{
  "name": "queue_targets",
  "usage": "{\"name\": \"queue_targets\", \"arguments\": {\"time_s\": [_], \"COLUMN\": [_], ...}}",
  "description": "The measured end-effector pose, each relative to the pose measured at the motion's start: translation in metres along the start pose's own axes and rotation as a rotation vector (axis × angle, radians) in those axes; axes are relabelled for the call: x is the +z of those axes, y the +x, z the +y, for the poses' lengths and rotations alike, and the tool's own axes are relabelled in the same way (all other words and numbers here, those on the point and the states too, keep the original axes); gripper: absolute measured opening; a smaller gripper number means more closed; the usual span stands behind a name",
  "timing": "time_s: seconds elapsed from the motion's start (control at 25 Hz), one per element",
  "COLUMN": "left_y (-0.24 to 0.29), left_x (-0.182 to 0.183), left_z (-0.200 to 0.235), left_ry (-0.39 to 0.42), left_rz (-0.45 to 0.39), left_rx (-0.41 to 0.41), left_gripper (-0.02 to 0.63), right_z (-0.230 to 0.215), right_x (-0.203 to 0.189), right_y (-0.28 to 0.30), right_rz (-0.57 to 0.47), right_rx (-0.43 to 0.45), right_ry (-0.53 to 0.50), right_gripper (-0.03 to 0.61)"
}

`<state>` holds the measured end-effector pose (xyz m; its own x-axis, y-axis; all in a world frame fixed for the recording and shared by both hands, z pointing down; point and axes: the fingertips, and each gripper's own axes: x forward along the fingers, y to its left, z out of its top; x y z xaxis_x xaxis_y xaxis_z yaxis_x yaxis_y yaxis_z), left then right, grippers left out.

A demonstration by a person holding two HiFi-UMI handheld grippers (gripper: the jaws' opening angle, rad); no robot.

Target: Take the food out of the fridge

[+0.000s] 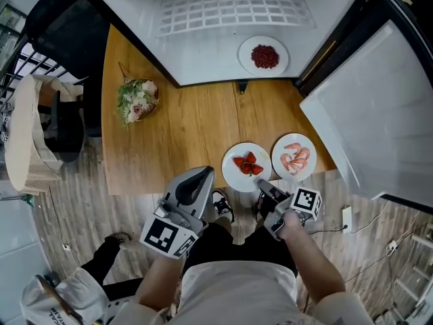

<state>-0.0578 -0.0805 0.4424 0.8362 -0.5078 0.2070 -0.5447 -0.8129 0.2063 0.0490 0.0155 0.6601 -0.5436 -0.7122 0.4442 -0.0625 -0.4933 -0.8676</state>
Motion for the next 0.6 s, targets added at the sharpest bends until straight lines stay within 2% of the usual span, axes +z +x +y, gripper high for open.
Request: {"name": "queue_targets", "arguments": {"time_s": [0.48, 0.6], "left_y": [0.0038, 0.0049], "left_x": [0.0002, 0.0031], "left_z": [-0.0044, -0.0051], "left_ry": [0.001, 0.006], "left_rz": [0.0, -0.004], "left_rx": [-0.005, -0.004], "left_gripper": [0.008, 0.008], "right_z": [-0.0026, -0.0048], "right_x": [-0.0009, -0.0019], "right_y": [-0.0008, -0.0077], "right_rz": [0.029, 0.028], "right_rx": [-0.036, -0.078], "right_ry": [-0.033, -0.072], "right_gripper": [0.097, 0.097]}}
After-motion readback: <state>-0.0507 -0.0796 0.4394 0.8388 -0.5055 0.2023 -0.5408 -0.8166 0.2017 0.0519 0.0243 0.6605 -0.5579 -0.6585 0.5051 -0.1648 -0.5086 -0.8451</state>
